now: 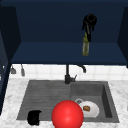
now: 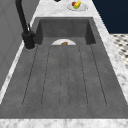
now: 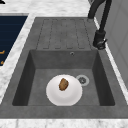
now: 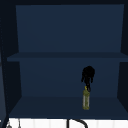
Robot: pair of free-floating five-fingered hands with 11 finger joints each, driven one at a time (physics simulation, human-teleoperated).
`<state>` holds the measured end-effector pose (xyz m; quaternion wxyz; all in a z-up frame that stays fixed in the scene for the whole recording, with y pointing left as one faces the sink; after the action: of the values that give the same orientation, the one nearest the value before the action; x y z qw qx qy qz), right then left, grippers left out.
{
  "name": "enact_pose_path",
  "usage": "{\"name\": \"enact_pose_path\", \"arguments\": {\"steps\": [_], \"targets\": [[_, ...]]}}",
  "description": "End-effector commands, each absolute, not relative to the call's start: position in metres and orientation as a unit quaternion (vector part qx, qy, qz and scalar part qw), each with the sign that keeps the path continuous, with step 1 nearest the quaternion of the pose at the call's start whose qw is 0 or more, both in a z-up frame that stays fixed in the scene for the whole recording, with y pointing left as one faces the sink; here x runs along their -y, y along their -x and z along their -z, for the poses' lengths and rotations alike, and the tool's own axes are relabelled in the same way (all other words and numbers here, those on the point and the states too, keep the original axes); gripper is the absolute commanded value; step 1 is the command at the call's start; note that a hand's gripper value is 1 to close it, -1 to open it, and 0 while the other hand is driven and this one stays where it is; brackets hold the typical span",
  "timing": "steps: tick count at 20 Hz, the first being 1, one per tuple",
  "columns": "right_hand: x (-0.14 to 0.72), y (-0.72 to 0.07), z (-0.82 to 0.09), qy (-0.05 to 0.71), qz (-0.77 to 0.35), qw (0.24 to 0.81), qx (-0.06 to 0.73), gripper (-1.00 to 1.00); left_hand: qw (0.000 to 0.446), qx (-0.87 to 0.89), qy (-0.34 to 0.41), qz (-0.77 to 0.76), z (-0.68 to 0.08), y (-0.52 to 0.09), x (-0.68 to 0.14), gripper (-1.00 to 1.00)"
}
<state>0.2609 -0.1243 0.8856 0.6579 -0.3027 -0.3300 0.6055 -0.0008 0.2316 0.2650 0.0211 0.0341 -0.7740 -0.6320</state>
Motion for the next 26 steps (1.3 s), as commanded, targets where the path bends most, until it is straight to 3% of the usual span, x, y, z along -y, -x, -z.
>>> {"name": "enact_pose_path", "arguments": {"steps": [1,26], "targets": [[0.132,-0.283,-0.886,0.287,-0.621,0.654,0.323,-1.0,0.021,0.774,-0.034,0.632,-0.265,0.001,-0.232,0.0],[0.139,-0.378,-0.854,0.27,-0.622,0.667,0.31,-1.0,0.021,0.774,-0.034,0.632,-0.265,0.001,-0.232,0.0]]}}
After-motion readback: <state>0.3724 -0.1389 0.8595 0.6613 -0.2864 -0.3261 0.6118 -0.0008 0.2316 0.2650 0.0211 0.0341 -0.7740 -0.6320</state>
